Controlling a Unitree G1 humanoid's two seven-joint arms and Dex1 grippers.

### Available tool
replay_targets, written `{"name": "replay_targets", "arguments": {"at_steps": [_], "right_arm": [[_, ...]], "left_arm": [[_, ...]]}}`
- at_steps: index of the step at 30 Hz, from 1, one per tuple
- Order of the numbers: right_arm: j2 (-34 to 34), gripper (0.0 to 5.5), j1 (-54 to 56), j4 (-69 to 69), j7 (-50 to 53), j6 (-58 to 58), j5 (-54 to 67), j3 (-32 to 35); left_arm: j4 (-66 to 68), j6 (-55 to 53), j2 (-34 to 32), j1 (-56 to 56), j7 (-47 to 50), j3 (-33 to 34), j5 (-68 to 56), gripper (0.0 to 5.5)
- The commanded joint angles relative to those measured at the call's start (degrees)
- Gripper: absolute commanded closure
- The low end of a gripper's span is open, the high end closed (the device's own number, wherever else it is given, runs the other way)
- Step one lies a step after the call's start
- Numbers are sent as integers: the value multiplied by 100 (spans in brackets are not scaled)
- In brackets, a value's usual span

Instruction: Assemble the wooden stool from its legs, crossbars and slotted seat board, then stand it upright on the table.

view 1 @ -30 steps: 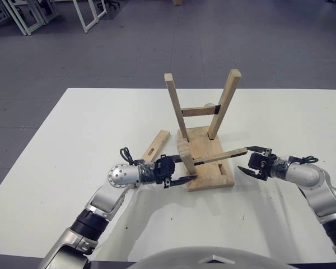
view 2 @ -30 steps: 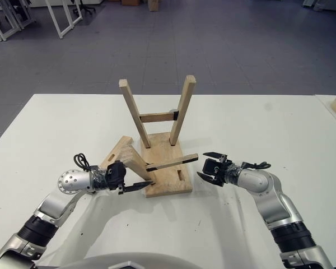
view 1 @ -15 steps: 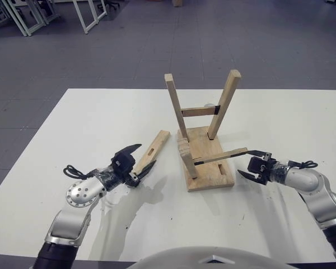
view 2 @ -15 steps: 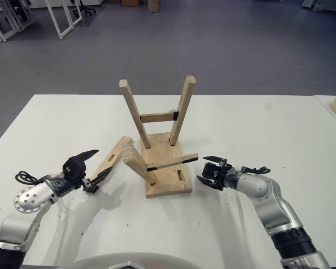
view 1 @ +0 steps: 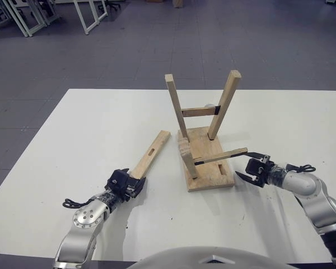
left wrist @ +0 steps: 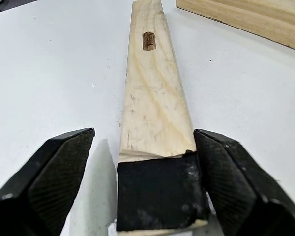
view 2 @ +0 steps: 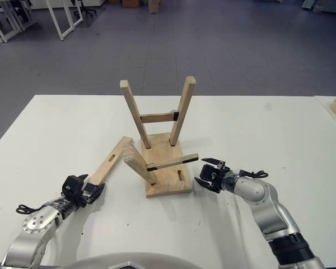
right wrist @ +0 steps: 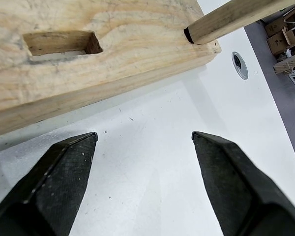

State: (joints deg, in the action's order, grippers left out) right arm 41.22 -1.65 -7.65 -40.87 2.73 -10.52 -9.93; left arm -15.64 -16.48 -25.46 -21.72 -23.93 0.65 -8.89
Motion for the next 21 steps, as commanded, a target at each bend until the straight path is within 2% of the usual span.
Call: {"name": "replay_targets", "arguments": {"at_steps": [1, 6, 10, 12, 14, 16, 19, 21], "right_arm": [[-49, 196, 131, -26, -115, 336, 546, 433], [-10, 196, 454, 135, -267, 1150, 1558, 1339], [-483, 131, 1200, -458, -166, 2770, 3540, 2272], [-775, 82, 1659, -781, 114, 3733, 4912, 2764], [-957, 52, 2009, -963, 456, 4514, 6145, 3103], [-1011, 52, 2236, -1017, 692, 5082, 7221, 3261], [-1089, 52, 2673, -963, 1080, 5683, 8759, 3160], [-1149, 52, 2891, -886, 1246, 5893, 9443, 2923]], "left_arm": [[124, -704, 56, 78, 69, -67, -21, 240], [19, -1047, -37, 283, 279, -50, 167, 325], [-40, -824, 80, 599, 290, 122, 11, 342], [-74, -359, 355, 870, 182, 524, -500, 342], [-265, -269, 600, 1224, -18, 1052, -1392, 342], [-464, -792, 538, 1708, -205, 1647, -2676, 342], [-829, -2023, -129, 2504, -188, 2339, -5172, 342], [-961, -2607, -620, 3012, -119, 2479, -6605, 342]]}}
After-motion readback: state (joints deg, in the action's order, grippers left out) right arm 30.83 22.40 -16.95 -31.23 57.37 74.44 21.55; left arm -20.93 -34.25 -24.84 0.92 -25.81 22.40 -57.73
